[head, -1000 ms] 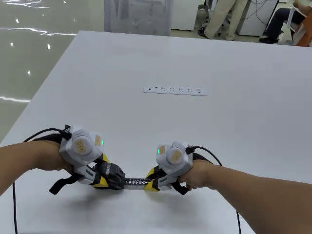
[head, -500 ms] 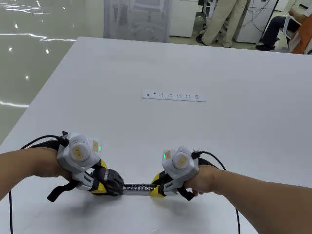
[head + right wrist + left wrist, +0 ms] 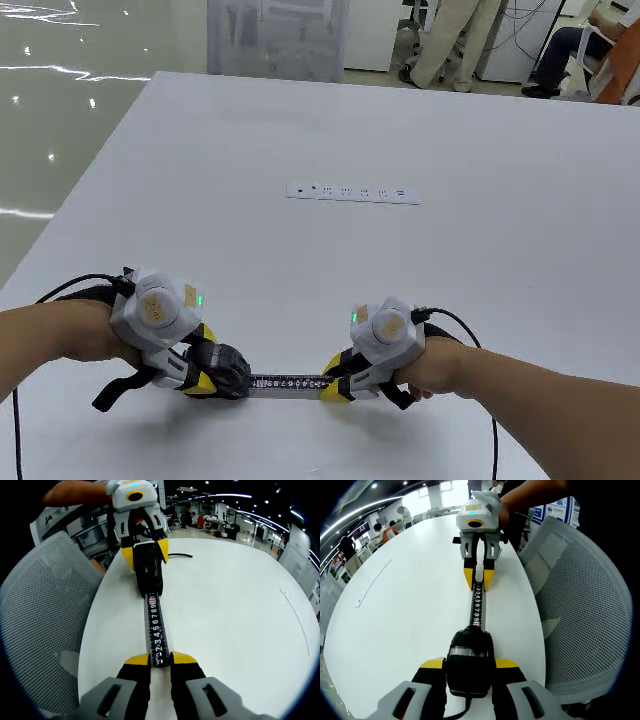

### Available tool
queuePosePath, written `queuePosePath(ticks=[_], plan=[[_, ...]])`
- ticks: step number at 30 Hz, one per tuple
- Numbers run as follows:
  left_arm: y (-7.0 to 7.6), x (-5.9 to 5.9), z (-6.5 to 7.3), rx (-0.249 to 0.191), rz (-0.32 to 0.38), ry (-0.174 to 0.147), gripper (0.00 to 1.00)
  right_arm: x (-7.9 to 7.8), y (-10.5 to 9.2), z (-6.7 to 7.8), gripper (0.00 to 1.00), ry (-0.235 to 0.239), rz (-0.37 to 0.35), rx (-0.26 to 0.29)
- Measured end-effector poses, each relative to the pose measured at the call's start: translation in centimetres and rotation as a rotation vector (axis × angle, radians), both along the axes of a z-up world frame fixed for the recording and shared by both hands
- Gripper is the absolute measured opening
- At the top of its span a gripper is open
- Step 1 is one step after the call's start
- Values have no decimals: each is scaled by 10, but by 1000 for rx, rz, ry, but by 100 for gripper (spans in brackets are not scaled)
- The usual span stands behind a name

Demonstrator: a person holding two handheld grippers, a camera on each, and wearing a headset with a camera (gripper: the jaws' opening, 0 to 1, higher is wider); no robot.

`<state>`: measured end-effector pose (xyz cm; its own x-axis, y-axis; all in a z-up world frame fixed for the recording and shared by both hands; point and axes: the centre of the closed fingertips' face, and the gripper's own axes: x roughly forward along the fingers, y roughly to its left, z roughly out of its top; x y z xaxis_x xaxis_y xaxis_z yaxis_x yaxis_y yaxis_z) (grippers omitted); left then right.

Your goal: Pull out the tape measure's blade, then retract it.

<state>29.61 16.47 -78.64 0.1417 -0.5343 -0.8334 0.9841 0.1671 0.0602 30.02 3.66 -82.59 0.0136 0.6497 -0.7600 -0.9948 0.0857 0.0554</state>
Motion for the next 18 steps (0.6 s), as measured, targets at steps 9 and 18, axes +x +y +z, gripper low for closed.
queuePosePath(ticks=[9, 18], plan=[[0, 1, 0, -3, 6, -3, 31, 0, -13, 0, 13, -5, -11, -4], [0, 0, 0, -5, 13, -6, 31, 2, -31, 1, 13, -23, -7, -18]])
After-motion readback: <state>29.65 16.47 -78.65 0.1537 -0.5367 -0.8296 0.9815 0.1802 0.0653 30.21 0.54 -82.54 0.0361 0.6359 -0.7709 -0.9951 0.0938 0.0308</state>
